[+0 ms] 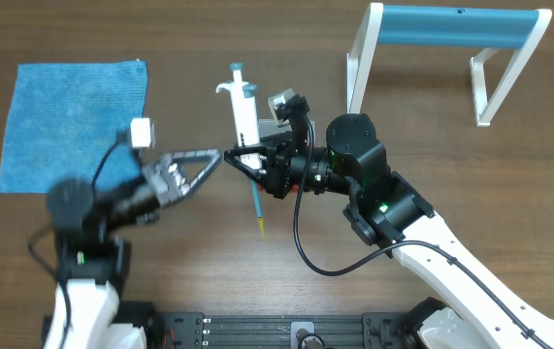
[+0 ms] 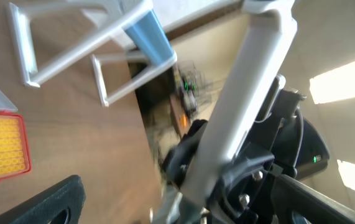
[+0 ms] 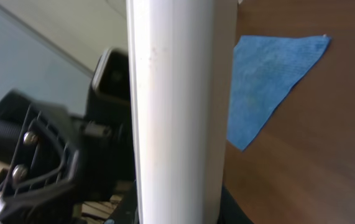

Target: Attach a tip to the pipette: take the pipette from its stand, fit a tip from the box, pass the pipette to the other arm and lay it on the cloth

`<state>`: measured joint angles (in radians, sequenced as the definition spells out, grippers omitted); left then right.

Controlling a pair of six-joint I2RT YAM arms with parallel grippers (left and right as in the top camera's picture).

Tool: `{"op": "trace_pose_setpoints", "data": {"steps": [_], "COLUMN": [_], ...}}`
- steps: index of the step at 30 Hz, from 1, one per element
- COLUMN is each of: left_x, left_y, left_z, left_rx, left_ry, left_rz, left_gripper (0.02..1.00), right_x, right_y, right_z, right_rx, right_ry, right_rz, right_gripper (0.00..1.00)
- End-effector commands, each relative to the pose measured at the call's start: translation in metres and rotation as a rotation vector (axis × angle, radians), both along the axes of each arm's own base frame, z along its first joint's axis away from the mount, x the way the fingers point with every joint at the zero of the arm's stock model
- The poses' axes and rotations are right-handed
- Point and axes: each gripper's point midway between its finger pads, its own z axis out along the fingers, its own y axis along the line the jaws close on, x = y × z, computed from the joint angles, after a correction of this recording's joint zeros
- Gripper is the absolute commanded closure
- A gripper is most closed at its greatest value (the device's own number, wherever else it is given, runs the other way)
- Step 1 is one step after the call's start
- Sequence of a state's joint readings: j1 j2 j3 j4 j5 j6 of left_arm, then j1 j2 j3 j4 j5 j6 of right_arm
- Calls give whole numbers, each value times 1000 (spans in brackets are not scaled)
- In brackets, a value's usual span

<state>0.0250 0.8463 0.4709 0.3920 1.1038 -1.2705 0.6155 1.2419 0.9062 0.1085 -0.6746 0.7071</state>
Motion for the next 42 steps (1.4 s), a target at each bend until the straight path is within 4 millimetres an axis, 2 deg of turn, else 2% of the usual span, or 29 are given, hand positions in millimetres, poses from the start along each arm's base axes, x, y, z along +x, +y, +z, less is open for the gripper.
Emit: {"op": "trace_pose_setpoints", "data": {"steps": [1, 4, 10, 11, 12, 14, 15, 16, 17, 22, 23, 24, 26, 28, 29, 31, 32, 33, 35, 37, 39, 40, 42], "left_x": [19, 35, 24, 24, 24, 24, 24, 24, 25, 32, 33, 35, 42, 60, 74, 107, 122, 131, 138, 133, 120, 112, 102], "left_y": [-15, -21, -44, -44, -44, -44, -44, -44, -44, -44, -44, -43, -41, -31, -22, -4, 7, 15, 34, 48, 77, 100, 164], "left_z": [19, 35, 50, 50, 50, 50, 50, 50, 50, 52, 53, 53, 53, 44, 32, -9, -39, -62, -104, -121, -131, -129, -105], "left_rx": [56, 59, 57, 57, 57, 57, 57, 57, 56, 52, 53, 55, 53, 69, 77, 119, 172, 220, 320, 362, 447, 526, 702], "left_ry": [-190, -255, -329, -328, -329, -329, -329, -329, -330, -338, -342, -356, -354, -359, -310, -166, -77, 3, 173, 267, 360, 411, 493], "left_rz": [-290, -354, -441, -443, -442, -443, -442, -440, -434, -394, -389, -377, -342, -273, -223, -90, -3, 65, 194, 226, 224, 238, 324], "left_gripper": [51, 51, 53, 91, 244, 336, 599, 950, 989, 989, 991, 991, 991, 991, 991, 991, 991, 991, 991, 991, 991, 993, 991], "right_x": [-14, -14, -14, -14, -14, -14, -14, -14, -14, -17, -17, -17, -17, -19, -20, -14, -9, -7, 3, 13, 27, 33, 41], "right_y": [2, 2, 2, 2, 2, 2, 2, 2, 2, 2, 2, 2, 2, -3, -10, -24, -34, -42, -65, -88, -115, -130, -145], "right_z": [12, 12, 12, 12, 12, 12, 12, 12, 12, 12, 12, 12, 10, 4, 5, 8, 9, 10, -4, -30, -72, -94, -110], "right_rx": [34, 34, 34, 34, 34, 34, 34, 34, 34, 37, 37, 37, 31, 19, 28, 48, 58, 65, 52, -11, -154, -253, -345], "right_ry": [6, 6, 6, 6, 6, 6, 6, 6, 6, 8, 9, 9, 18, 56, 73, 83, 87, 94, 201, 286, 385, 428, 433], "right_rz": [75, 75, 74, 75, 74, 74, 74, 74, 74, 93, 92, 93, 91, 112, 143, 159, 156, 163, 122, 28, -162, -277, -386], "right_gripper": [919, 919, 919, 917, 921, 919, 921, 919, 919, 917, 658, 31, 31, 31, 31, 31, 31, 31, 29, 29, 29, 29, 29]}}
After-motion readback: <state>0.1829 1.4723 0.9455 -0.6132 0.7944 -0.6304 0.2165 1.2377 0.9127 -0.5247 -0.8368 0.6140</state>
